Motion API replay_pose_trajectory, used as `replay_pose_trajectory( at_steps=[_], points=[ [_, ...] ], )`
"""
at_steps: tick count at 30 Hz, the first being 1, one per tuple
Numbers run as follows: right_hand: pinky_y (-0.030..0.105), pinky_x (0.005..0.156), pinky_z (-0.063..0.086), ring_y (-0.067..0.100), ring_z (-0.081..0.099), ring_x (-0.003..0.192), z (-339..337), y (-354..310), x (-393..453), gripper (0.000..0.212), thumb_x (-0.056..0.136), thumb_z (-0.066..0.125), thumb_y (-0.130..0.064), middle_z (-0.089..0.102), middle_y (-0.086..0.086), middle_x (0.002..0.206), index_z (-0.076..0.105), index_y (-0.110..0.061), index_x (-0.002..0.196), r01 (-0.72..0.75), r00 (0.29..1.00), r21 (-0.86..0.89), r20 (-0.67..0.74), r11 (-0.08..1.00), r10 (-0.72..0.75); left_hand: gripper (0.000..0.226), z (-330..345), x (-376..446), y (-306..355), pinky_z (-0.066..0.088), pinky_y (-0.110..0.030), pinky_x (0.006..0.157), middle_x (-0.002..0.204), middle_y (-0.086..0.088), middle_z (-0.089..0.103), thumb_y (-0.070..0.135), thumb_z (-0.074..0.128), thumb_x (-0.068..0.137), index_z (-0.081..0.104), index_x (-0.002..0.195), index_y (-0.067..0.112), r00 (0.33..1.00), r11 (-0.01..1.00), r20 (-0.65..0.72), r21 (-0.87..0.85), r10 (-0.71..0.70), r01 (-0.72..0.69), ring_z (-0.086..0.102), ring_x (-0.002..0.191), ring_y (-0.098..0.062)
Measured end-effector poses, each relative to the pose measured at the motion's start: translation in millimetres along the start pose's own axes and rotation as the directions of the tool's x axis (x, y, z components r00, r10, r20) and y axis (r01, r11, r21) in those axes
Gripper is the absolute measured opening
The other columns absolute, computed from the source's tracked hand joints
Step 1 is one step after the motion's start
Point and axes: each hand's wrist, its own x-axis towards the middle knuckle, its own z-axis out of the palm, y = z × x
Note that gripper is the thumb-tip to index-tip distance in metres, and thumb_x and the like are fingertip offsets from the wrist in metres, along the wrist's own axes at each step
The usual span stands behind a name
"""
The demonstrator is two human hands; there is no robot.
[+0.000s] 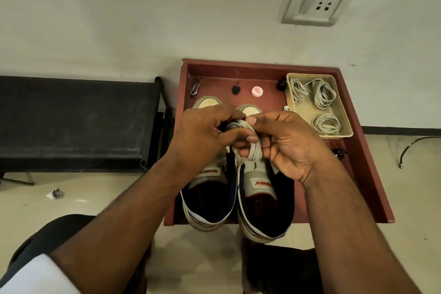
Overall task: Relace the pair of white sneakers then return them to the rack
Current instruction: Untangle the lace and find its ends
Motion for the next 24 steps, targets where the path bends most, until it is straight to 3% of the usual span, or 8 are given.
replay_pose_trajectory(
  at_steps=[5, 10, 15, 17, 19, 22, 24],
  points=[
    [0.029, 0.048, 0.058, 0.020, 0.063, 0.050, 7.6, -2.4, -0.5, 0.005, 0.091, 0.059, -0.001, 0.063, 0.015, 0.061, 0.058, -0.003, 0.087, 0.019, 0.998, 0.038, -0.064, 0.999, -0.017, 0.022, 0.7, 1.1, 0.4, 0.056, -0.031, 0.062, 0.078, 0.003, 0.072, 0.026, 0.078, 0.080, 0.076, 0.093, 0.010, 0.999, 0.999, -0.024, -0.033, -0.029, 0.028, 0.067, 0.069, -0.009],
    [0.031, 0.068, 0.060, 0.016, 0.067, 0.063, 1.5, -2.8, -1.2, 0.010, 0.090, 0.057, -0.001, 0.069, 0.014, 0.072, 0.066, 0.004, 0.090, 0.062, 0.997, 0.106, -0.061, 0.992, -0.056, 0.018, 4.4, 2.1, -4.5, 0.053, -0.039, 0.057, 0.070, 0.000, 0.068, 0.026, 0.079, 0.081, 0.075, 0.085, 0.009, 0.994, 0.995, -0.062, 0.038, -0.095, 0.097, 0.063, 0.062, -0.015],
    [0.023, 0.073, 0.058, 0.016, 0.071, 0.083, 0.1, -1.3, -6.0, 0.031, 0.071, 0.068, 0.007, 0.075, 0.010, 0.092, 0.072, -0.004, 0.099, 0.092, 0.995, 0.001, 0.025, 0.996, -0.092, 0.013, 9.8, 1.2, 1.2, 0.053, -0.029, 0.055, 0.068, 0.005, 0.065, 0.028, 0.078, 0.082, 0.073, 0.080, 0.016, 0.968, 0.978, -0.143, 0.002, -0.204, 0.207, 0.062, 0.061, -0.012],
    [0.022, 0.079, 0.056, 0.013, 0.072, 0.090, -0.2, -0.8, -5.5, 0.036, 0.074, 0.068, 0.013, 0.076, 0.003, 0.096, 0.074, -0.011, 0.100, 0.218, 0.975, -0.157, -0.009, 0.963, -0.222, 0.021, 14.5, 3.8, 3.4, 0.055, -0.039, 0.058, 0.071, 0.002, 0.068, 0.036, 0.077, 0.082, 0.073, 0.081, 0.016, 0.946, 0.957, -0.149, -0.055, -0.289, 0.284, 0.065, 0.065, -0.017],
    [0.018, 0.080, 0.053, 0.006, 0.071, 0.091, -2.3, 0.3, -3.2, 0.036, 0.081, 0.067, 0.009, 0.076, -0.008, 0.094, 0.075, -0.023, 0.097, 0.318, 0.924, -0.433, -0.056, 0.843, -0.378, 0.033, 22.2, 8.9, 4.9, 0.055, -0.042, 0.056, 0.069, 0.000, 0.067, 0.046, 0.075, 0.081, 0.071, 0.078, 0.014, 0.931, 0.941, -0.137, -0.065, -0.339, 0.333, 0.065, 0.063, -0.019],
    [0.011, 0.069, 0.048, -0.006, 0.066, 0.074, -19.2, -0.1, -3.5, 0.030, 0.088, 0.065, -0.002, 0.072, -0.021, 0.074, 0.076, -0.029, 0.095, 0.312, 0.844, -0.653, -0.142, 0.690, -0.517, 0.028, 39.0, 24.0, 14.1, 0.051, -0.027, 0.052, 0.062, 0.003, 0.067, 0.047, 0.074, 0.082, 0.071, 0.074, 0.020, 0.915, 0.916, -0.048, -0.029, -0.400, 0.399, 0.063, 0.057, -0.010],
    [0.012, 0.065, 0.049, -0.005, 0.065, 0.070, -39.7, -2.1, -0.2, 0.022, 0.090, 0.066, -0.007, 0.070, -0.019, 0.073, 0.077, -0.024, 0.099, 0.271, 0.810, -0.714, -0.193, 0.645, -0.554, 0.032, 50.8, 34.6, 16.9, 0.054, -0.027, 0.060, 0.072, 0.003, 0.072, 0.051, 0.066, 0.087, 0.075, 0.087, 0.020, 0.908, 0.904, 0.063, -0.084, -0.414, 0.419, 0.067, 0.065, -0.008]
  ],
)
